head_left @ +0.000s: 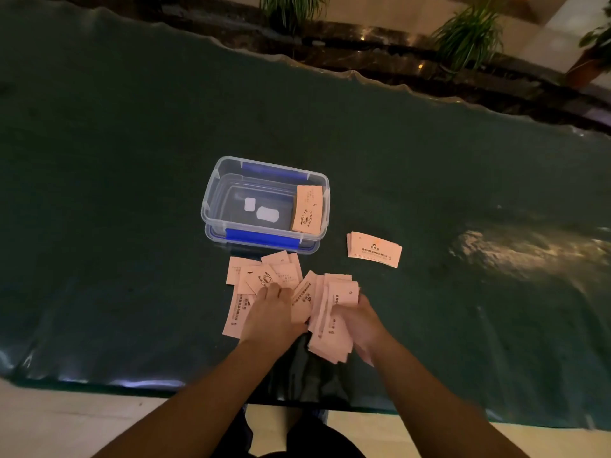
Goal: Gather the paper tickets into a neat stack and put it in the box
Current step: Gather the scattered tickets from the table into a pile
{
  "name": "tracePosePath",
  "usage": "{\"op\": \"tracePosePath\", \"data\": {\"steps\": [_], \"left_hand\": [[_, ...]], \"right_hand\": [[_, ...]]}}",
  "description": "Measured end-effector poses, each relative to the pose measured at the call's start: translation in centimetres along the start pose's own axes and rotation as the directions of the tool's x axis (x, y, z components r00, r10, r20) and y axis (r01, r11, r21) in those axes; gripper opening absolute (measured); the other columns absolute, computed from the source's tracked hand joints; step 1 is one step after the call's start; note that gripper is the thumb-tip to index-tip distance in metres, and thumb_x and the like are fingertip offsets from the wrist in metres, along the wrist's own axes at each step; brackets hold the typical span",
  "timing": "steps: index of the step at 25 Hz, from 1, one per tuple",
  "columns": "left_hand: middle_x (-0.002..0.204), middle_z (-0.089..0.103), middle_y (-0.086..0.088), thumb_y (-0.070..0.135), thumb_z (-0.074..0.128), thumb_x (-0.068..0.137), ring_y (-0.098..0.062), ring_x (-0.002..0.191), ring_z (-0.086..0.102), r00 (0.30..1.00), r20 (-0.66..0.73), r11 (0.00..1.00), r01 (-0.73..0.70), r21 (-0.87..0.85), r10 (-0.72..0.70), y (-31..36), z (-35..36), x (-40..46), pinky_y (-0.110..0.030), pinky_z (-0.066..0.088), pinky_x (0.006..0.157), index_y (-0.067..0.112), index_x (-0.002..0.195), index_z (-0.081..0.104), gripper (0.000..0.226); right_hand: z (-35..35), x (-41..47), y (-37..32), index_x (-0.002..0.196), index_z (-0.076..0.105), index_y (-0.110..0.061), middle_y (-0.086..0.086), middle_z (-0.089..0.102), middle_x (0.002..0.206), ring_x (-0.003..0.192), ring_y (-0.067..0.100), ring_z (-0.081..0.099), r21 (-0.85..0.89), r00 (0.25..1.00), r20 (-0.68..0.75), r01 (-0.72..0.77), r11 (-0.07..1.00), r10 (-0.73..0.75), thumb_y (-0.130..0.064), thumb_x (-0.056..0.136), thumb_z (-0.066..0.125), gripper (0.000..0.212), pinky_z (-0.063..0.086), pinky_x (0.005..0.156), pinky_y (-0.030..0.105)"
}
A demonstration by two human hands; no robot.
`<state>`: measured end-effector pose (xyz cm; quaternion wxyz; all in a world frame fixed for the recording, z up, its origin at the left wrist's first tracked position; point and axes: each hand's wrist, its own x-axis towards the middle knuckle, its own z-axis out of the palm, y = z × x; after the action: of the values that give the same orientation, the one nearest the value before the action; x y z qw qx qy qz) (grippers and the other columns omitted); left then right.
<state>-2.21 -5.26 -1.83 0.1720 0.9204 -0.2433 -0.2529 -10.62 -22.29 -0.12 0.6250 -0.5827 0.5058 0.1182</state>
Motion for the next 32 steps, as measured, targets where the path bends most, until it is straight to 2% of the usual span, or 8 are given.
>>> {"op": "tracePosePath", "data": {"steps": [3,8,11,14,18,24,28,32], "left_hand": [[0.141,0.052,-0.005,0.035,0.066,0.094,-0.022,0.128,0.048,0.997,0.053,0.995,-0.050,-0.088,0.055,1.1,0.5,-0.5,-0.042,0.042,0.114,0.019,0.144,0.050,0.055],[0.132,0.061,-0.005,0.013,0.061,0.098,-0.016,0.114,0.056,0.990,0.044,0.973,-0.123,-0.196,0.134,1.6,0.6,-1.4,-0.031,0.045,0.105,0.016,0.132,0.062,0.034],[0.133,0.062,-0.003,0.009,0.061,0.097,-0.016,0.114,0.059,0.989,0.068,0.954,-0.109,-0.279,0.133,1.0,0.3,-1.9,-0.026,0.046,0.100,0.019,0.132,0.064,0.037],[0.127,0.062,0.003,0.015,0.065,0.095,-0.013,0.111,0.057,0.998,-0.020,0.950,-0.060,-0.307,0.057,-0.3,-0.1,-2.4,-0.023,0.047,0.092,0.023,0.126,0.065,0.032],[0.141,0.052,0.006,0.014,0.066,0.090,-0.015,0.127,0.042,0.983,-0.102,0.988,-0.155,-0.027,0.152,-2.6,-1.8,-1.8,-0.034,0.042,0.108,0.029,0.133,0.058,0.047],[0.162,0.038,-0.001,0.042,0.071,0.088,-0.025,0.151,0.026,0.931,0.195,0.838,-0.362,0.409,0.307,-3.0,-4.7,2.2,-0.055,0.019,0.123,0.028,0.155,0.038,0.076],[0.150,0.049,-0.001,0.050,0.069,0.086,-0.025,0.141,0.039,0.942,0.119,0.817,-0.333,0.471,0.315,-3.9,-4.9,3.4,-0.052,0.026,0.120,0.029,0.146,0.049,0.067],[0.147,0.051,-0.001,0.053,0.072,0.084,-0.023,0.136,0.046,0.992,0.041,0.937,-0.128,0.325,0.122,-4.6,-5.1,4.0,-0.047,0.037,0.116,0.024,0.148,0.042,0.077]], "right_hand": [[1.1,0.1,0.0,0.144,0.049,-0.015,0.013,0.069,0.130,0.113,0.035,0.071,0.153,0.995,-0.049,-0.074,0.986,0.082,0.002,0.092,0.061,0.056,0.057,0.101,0.061],[0.9,0.3,-1.4,0.142,0.054,-0.015,0.014,0.074,0.125,0.109,0.035,0.074,0.119,0.995,-0.038,-0.091,0.989,0.096,0.003,0.093,0.058,0.051,0.061,0.095,0.058],[0.8,-0.2,-1.4,0.138,0.060,-0.013,0.014,0.075,0.124,0.109,0.033,0.073,0.098,0.998,0.008,-0.067,0.993,0.067,0.007,0.092,0.053,0.051,0.060,0.089,0.050],[0.4,-0.5,-1.8,0.135,0.062,-0.020,0.011,0.074,0.126,0.113,0.032,0.072,0.039,0.999,0.026,-0.032,0.999,0.031,0.005,0.093,0.054,0.049,0.057,0.102,0.057],[-0.4,-0.8,-2.4,0.128,0.057,-0.028,0.007,0.072,0.120,0.108,0.028,0.072,0.003,1.000,0.012,-0.019,1.000,0.019,-0.001,0.097,0.056,0.041,0.058,0.097,0.053],[0.0,-1.4,-2.3,0.138,0.057,-0.024,0.011,0.071,0.126,0.113,0.031,0.071,0.027,1.000,-0.003,-0.004,1.000,0.004,-0.003,0.099,0.055,0.045,0.057,0.094,0.051],[0.3,-1.5,-2.3,0.138,0.058,-0.024,0.010,0.072,0.124,0.110,0.029,0.072,0.038,1.000,-0.013,-0.011,0.999,0.011,-0.005,0.099,0.056,0.043,0.058,0.091,0.050],[0.7,-1.4,-2.2,0.137,0.057,-0.028,0.009,0.072,0.123,0.109,0.028,0.072,0.022,1.000,-0.006,-0.026,0.999,0.026,-0.006,0.098,0.058,0.045,0.059,0.093,0.051]]}}
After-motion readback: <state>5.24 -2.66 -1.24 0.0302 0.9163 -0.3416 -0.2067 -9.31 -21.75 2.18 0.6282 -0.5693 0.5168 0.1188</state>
